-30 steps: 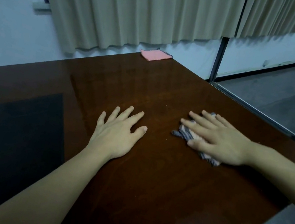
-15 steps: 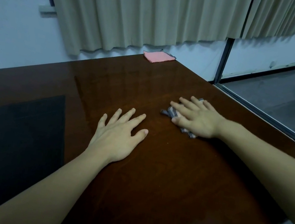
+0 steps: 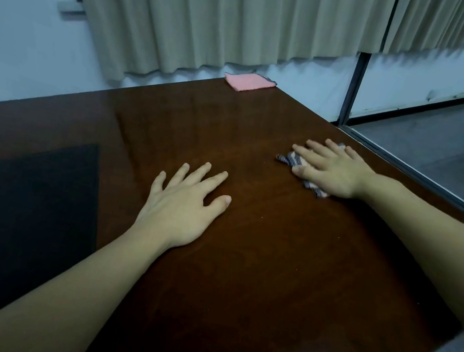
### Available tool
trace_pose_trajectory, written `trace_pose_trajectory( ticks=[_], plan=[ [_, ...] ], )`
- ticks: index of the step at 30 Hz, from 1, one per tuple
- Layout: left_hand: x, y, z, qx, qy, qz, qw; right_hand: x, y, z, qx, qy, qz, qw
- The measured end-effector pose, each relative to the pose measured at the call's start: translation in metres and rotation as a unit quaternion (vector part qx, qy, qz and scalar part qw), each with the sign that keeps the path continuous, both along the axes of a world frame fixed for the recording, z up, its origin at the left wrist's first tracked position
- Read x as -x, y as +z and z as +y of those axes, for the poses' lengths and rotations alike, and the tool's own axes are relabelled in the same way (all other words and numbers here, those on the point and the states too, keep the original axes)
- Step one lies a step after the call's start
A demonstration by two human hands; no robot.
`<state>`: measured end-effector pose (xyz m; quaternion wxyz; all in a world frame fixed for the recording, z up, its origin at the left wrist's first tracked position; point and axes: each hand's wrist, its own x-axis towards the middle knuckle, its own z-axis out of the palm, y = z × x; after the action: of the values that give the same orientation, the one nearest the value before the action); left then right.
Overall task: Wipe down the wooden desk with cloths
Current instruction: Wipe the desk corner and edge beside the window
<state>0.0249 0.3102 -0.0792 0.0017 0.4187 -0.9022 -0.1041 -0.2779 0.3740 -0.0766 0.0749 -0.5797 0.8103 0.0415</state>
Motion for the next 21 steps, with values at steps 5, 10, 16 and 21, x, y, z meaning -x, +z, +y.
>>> trace_pose_trajectory(
  ticks=[5, 10, 16, 21],
  plan=[
    [0.000, 0.001, 0.002, -0.002, 0.003, 0.006, 1.000, -0.004, 0.001, -0.028, -0.002, -0.058, -0.016, 0.998],
    [0.001, 0.001, 0.002, -0.003, 0.004, 0.003, 1.000, -0.045, 0.002, 0.019, 0.000, 0.062, -0.024, 0.998],
    [0.002, -0.001, 0.001, 0.003, 0.004, 0.003, 1.000, -0.064, 0.003, 0.106, -0.021, 0.178, -0.031, 0.983],
    [0.001, -0.002, 0.000, 0.006, 0.004, 0.002, 1.000, -0.018, 0.006, 0.081, -0.014, 0.104, -0.029, 0.994]
  ],
)
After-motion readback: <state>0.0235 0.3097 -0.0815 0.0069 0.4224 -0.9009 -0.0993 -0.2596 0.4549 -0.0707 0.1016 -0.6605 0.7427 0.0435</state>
